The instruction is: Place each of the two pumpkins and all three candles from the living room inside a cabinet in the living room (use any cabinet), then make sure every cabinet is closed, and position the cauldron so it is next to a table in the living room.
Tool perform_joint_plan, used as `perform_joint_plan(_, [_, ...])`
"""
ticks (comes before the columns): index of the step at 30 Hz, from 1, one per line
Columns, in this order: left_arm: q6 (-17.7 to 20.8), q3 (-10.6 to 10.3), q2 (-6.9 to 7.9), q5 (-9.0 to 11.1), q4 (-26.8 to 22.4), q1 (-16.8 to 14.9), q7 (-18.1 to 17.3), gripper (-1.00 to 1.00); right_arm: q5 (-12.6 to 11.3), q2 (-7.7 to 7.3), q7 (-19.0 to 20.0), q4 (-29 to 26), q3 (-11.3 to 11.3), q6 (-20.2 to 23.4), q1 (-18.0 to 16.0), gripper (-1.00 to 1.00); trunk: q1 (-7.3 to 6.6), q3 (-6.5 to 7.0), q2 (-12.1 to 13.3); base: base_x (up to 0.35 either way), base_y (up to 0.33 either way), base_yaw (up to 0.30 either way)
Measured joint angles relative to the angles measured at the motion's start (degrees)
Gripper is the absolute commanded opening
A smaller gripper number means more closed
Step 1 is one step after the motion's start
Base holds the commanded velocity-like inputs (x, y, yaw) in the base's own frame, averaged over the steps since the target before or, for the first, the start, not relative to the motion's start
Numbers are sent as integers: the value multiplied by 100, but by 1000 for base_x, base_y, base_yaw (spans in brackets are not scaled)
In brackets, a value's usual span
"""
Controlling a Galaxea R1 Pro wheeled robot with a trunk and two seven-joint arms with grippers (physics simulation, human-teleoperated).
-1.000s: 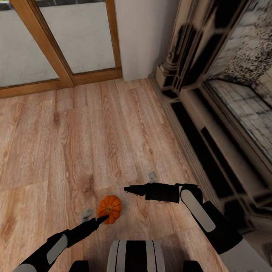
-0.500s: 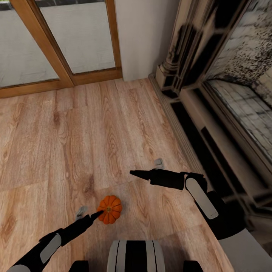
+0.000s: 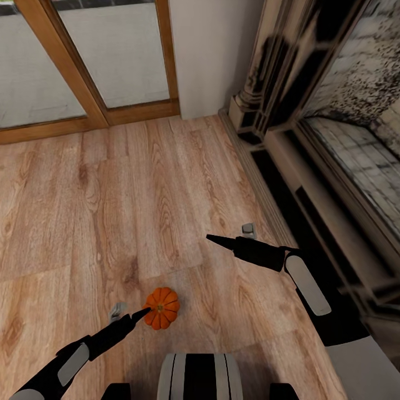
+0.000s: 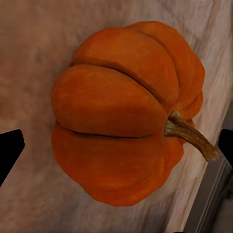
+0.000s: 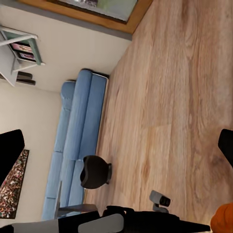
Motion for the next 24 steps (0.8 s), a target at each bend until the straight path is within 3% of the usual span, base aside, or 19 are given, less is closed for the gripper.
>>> perform_joint_plan(6, [-3,5,11,0,-1,0,-28,100,-5,0,0,0,0,0,0,100,0,0,0,0,0,0])
perform_joint_plan(21, [4,5,6,-1,5,0,-23,100,-14,0,7,0,-9,-1,0,100,39,-332,-20,0,0,0])
perform_joint_plan(24, [4,5,11,0,0,0,-23,100,-16,0,9,0,-9,3,0,100,39,-332,-20,0,0,0])
